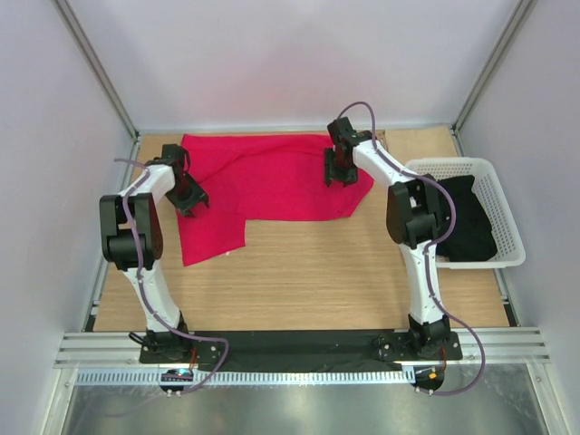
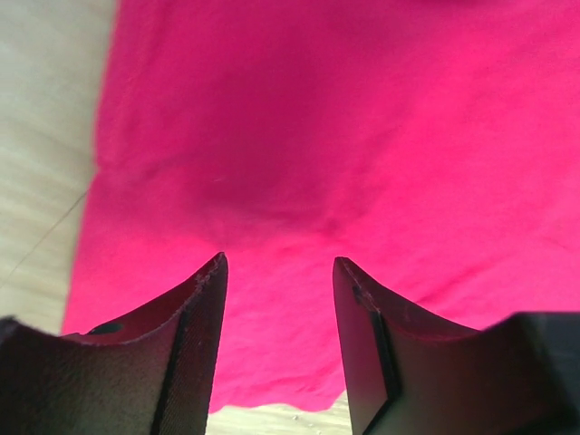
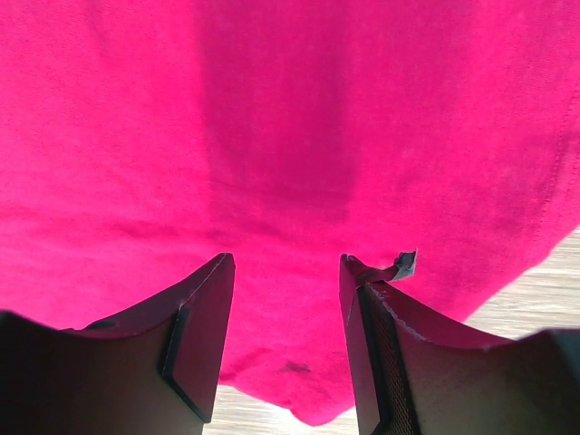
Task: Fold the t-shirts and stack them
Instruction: Fold the tshirt
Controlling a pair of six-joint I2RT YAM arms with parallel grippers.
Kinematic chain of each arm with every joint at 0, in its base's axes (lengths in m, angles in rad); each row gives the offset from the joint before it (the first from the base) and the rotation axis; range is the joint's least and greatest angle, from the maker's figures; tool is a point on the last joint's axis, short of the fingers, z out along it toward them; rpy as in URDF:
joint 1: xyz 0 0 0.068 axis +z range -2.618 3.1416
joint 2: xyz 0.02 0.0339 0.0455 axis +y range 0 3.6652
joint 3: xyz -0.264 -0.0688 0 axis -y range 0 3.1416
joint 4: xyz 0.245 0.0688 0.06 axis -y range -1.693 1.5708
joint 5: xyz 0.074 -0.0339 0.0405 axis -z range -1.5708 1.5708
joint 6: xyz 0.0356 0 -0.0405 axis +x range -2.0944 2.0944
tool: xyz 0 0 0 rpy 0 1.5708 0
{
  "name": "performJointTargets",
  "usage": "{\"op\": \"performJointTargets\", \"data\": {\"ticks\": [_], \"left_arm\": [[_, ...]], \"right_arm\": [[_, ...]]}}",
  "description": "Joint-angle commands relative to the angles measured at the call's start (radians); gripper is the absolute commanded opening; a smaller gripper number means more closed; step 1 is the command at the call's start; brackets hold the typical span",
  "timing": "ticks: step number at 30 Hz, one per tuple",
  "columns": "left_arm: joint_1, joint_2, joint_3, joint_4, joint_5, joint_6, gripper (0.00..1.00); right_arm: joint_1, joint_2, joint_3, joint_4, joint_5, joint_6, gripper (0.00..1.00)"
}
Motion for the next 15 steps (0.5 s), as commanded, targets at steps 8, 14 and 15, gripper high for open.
{"op": "performJointTargets", "data": {"ticks": [8, 14, 15], "left_arm": [[0.024, -0.028, -0.109, -0.169, -0.069, -0.062, 0.56], [0.101, -0.106, -0.256, -0.195, -0.098, -0.029, 0.57], [0.115, -0.147, -0.281, -0.192, -0.101, -0.023, 0.57]], "right_arm": [[0.105, -0.057, -0.150, -0.042, 0.049, -0.007, 0.57], [0.209, -0.186, -0.361, 0.027, 0.019, 0.041, 0.57], [0.223, -0.200, -0.384, 0.033, 0.010, 0.047, 0.57]]}}
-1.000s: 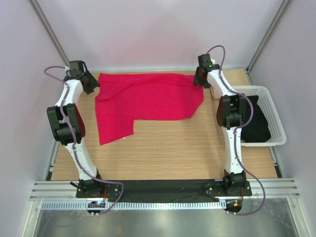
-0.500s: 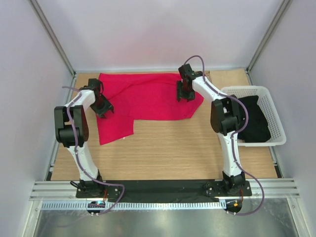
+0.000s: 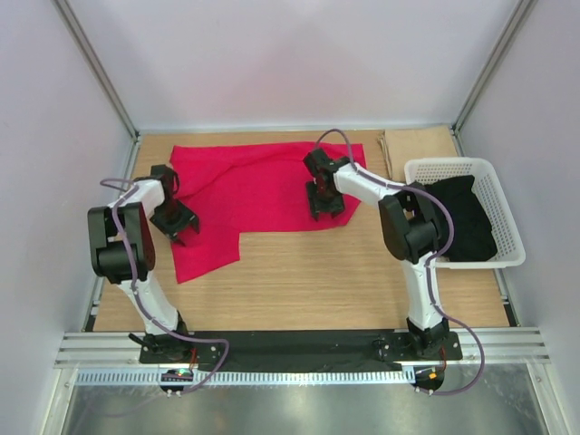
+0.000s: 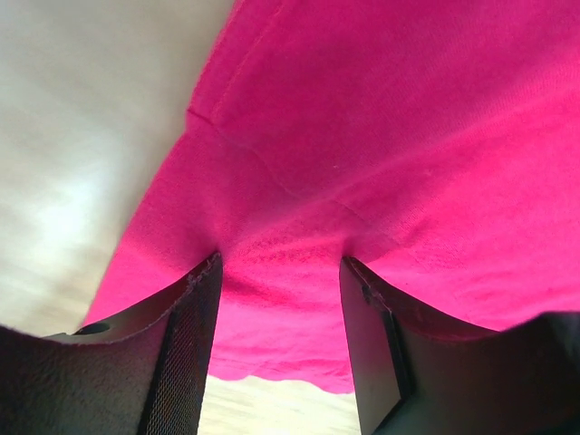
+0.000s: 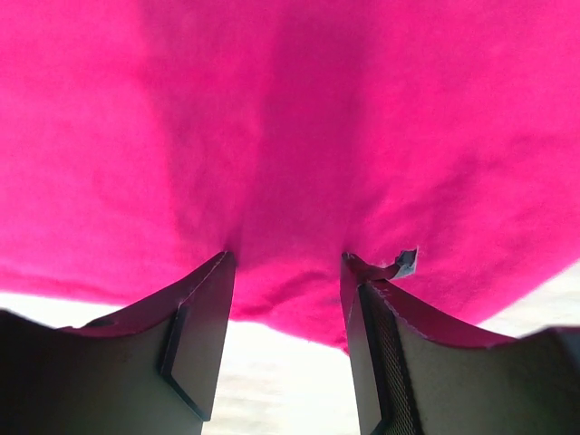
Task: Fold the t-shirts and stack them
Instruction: Fold the tshirt
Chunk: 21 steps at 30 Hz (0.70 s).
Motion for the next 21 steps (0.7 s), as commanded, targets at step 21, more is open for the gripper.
{"op": "performJointTargets", "data": {"ticks": [21], "left_arm": [[-0.023, -0.428, -0.131, -0.075, 0.062, 0.140, 0.55]], "right_arm": [[-0.225, -0.575, -0.644, 0.335, -0.348, 0.209, 0.68]]}}
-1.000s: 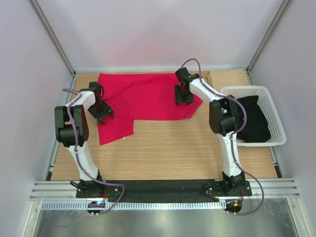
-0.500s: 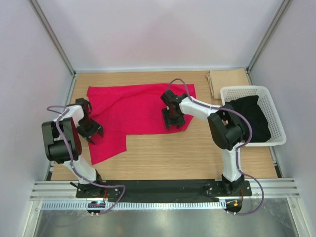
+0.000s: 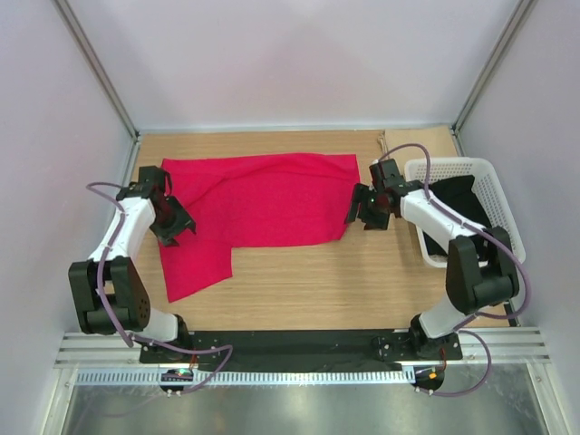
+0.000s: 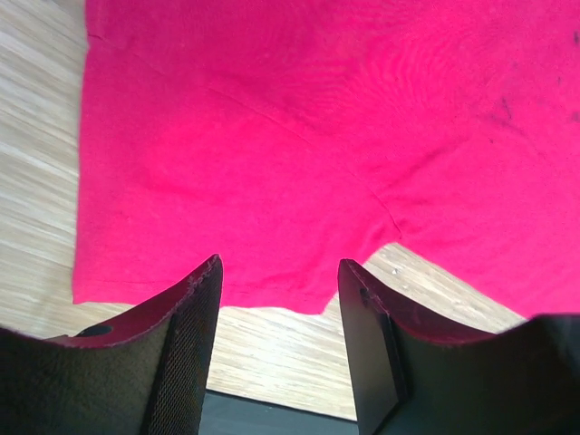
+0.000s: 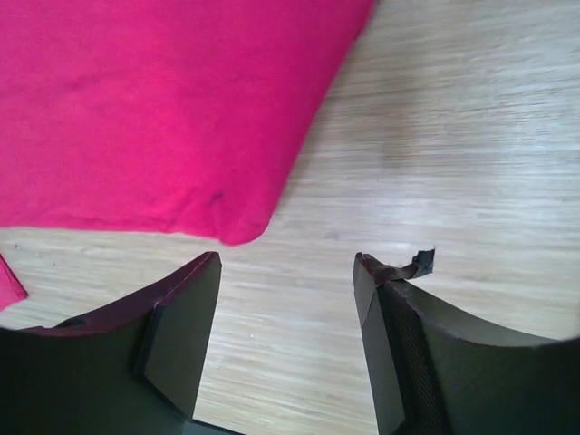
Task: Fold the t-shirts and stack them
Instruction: Fold the tshirt
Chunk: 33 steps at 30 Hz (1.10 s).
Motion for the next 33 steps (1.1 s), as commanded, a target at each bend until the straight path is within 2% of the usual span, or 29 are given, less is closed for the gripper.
{"op": "performJointTargets", "data": {"ticks": [1, 4, 14, 24, 29, 33], "left_arm": [[-0.008, -0.020, 0.015, 0.009, 0.047, 0.016, 0.55], [-0.019, -0.030, 0.004, 0.005, 0.064, 0.020, 0.54], [-0.026, -0.053, -0.005, -0.019, 0.065, 0.038, 0.54], [-0.026, 0.006, 0.059, -0.022, 0.068, 0.043, 0.53], [-0.026, 0.030, 0.081, -0.015, 0.076, 0.040, 0.53], [-0.026, 0.033, 0.064, -0.002, 0.079, 0.037, 0.53]], "right_arm": [[-0.023, 0.061, -0.058, 0.171, -0.136, 0.050, 0.68], [-0.040, 0.110, -0.069, 0.261, -0.156, 0.073, 0.70], [-0.061, 0.277, -0.035, 0.409, -0.204, 0.142, 0.70], [0.025, 0.386, 0.314, 0.561, -0.380, 0.294, 0.68], [-0.026, 0.353, 0.287, 0.481, -0.385, 0.231, 0.70], [-0.077, 0.331, 0.200, 0.475, -0.405, 0.203, 0.70]]}}
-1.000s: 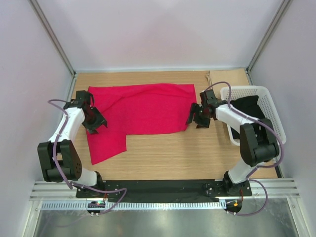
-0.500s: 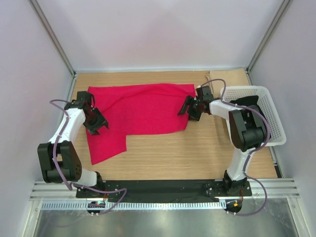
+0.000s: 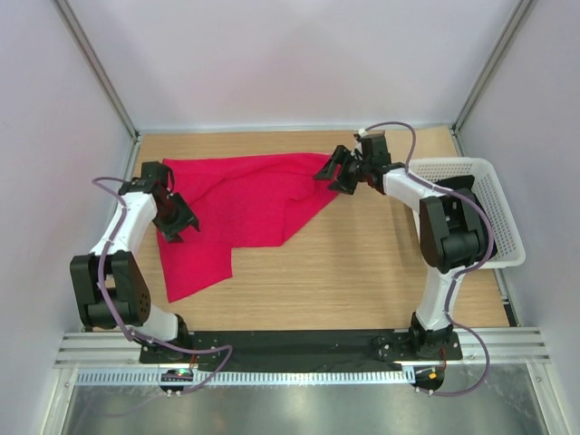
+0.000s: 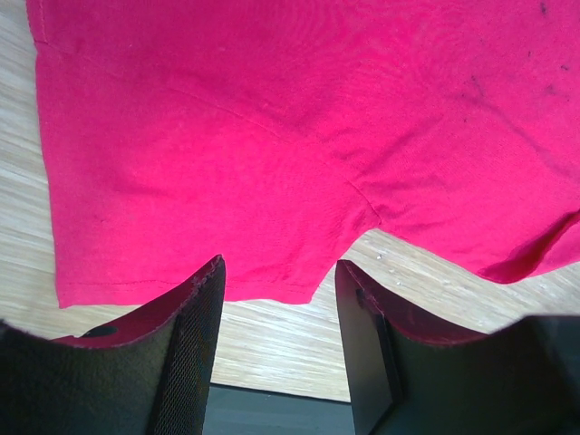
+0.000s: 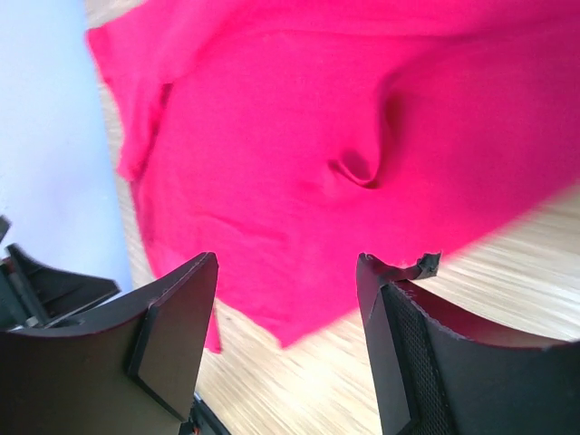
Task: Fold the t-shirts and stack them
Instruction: Fold the tshirt
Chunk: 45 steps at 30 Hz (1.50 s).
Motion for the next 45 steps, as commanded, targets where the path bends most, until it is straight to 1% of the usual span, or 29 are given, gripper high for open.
{"op": "performJointTargets", "data": {"ticks": [1, 3, 5, 7, 8, 10, 14, 20, 23, 28, 38, 39, 41, 42, 43, 44, 45], "left_arm": [[-0.004, 0.003, 0.013, 0.021, 0.024, 0.004, 0.53], [-0.004, 0.007, 0.002, 0.024, 0.027, 0.004, 0.53], [-0.005, 0.013, -0.003, 0.024, 0.034, 0.007, 0.53], [-0.005, 0.014, -0.004, 0.024, 0.036, 0.008, 0.53], [-0.004, 0.013, -0.004, 0.025, 0.037, 0.011, 0.53], [-0.004, 0.005, -0.007, 0.025, 0.037, 0.013, 0.53], [-0.004, -0.007, -0.023, 0.025, 0.040, 0.015, 0.53], [-0.005, -0.013, -0.033, 0.030, 0.045, 0.016, 0.53], [-0.004, -0.018, -0.032, 0.033, 0.045, 0.021, 0.53], [-0.005, -0.009, -0.026, 0.033, 0.051, 0.022, 0.53], [-0.004, 0.011, -0.016, 0.034, 0.051, 0.033, 0.53], [-0.004, 0.014, -0.016, 0.036, 0.053, 0.034, 0.53], [-0.004, 0.017, -0.013, 0.034, 0.051, 0.036, 0.53], [-0.004, 0.017, -0.013, 0.036, 0.051, 0.036, 0.53], [-0.004, 0.019, -0.013, 0.033, 0.051, 0.036, 0.53], [-0.005, 0.017, -0.009, 0.033, 0.050, 0.038, 0.53], [-0.005, 0.017, -0.006, 0.031, 0.050, 0.038, 0.53]], "right_arm": [[-0.034, -0.060, -0.064, -0.016, -0.015, -0.040, 0.70], [-0.035, -0.062, -0.084, -0.013, 0.005, -0.045, 0.68], [-0.034, -0.037, -0.083, -0.028, 0.014, -0.039, 0.62], [-0.035, -0.028, -0.093, -0.007, 0.004, -0.019, 0.61], [-0.035, -0.016, -0.100, 0.021, -0.004, -0.008, 0.55], [-0.031, -0.002, -0.097, 0.046, -0.027, 0.030, 0.49], [-0.009, 0.027, -0.066, 0.073, -0.012, 0.076, 0.47], [0.025, 0.115, 0.034, -0.023, -0.005, 0.089, 0.45], [0.046, 0.130, 0.048, -0.055, 0.014, 0.084, 0.45], [0.061, 0.150, 0.051, -0.054, 0.036, 0.075, 0.45], [0.063, 0.224, 0.133, -0.074, 0.045, 0.060, 0.35], [0.061, 0.231, 0.141, -0.075, 0.044, 0.061, 0.34], [0.063, 0.240, 0.161, -0.085, 0.041, 0.061, 0.26], [0.061, 0.244, 0.166, -0.089, 0.038, 0.061, 0.21], [0.063, 0.241, 0.172, -0.114, 0.036, 0.060, 0.07], [0.063, 0.233, 0.179, -0.131, 0.038, 0.055, 0.03], [0.064, 0.225, 0.181, -0.157, 0.038, 0.049, 0.01]]}}
